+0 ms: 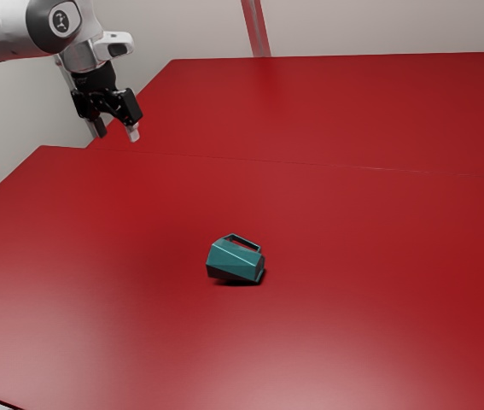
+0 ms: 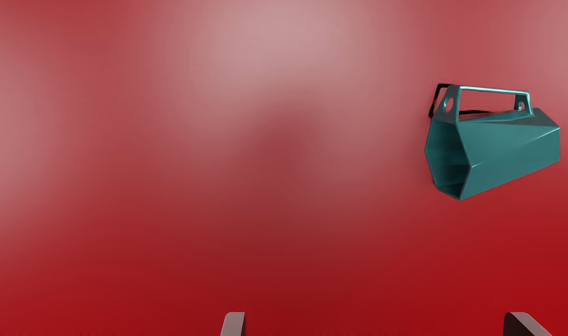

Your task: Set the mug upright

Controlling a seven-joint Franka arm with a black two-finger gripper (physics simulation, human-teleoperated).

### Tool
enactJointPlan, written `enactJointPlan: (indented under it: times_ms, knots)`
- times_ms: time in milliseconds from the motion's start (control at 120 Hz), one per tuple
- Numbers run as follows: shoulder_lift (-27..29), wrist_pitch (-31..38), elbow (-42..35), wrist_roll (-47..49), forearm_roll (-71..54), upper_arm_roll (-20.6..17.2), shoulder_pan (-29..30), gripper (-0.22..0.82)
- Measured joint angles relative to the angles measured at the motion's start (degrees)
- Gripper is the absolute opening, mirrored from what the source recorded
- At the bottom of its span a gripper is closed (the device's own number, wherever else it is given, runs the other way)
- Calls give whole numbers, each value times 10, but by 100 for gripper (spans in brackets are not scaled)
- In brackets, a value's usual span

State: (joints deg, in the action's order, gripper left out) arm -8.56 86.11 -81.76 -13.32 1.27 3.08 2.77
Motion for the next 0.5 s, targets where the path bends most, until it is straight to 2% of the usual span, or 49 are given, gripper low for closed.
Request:
enactJointPlan:
  times_ms: [367,500]
  knots:
    - [3,-2,-24,0,19,0,6,60]
    - [11,21,-89,-3,101,27,7,60]
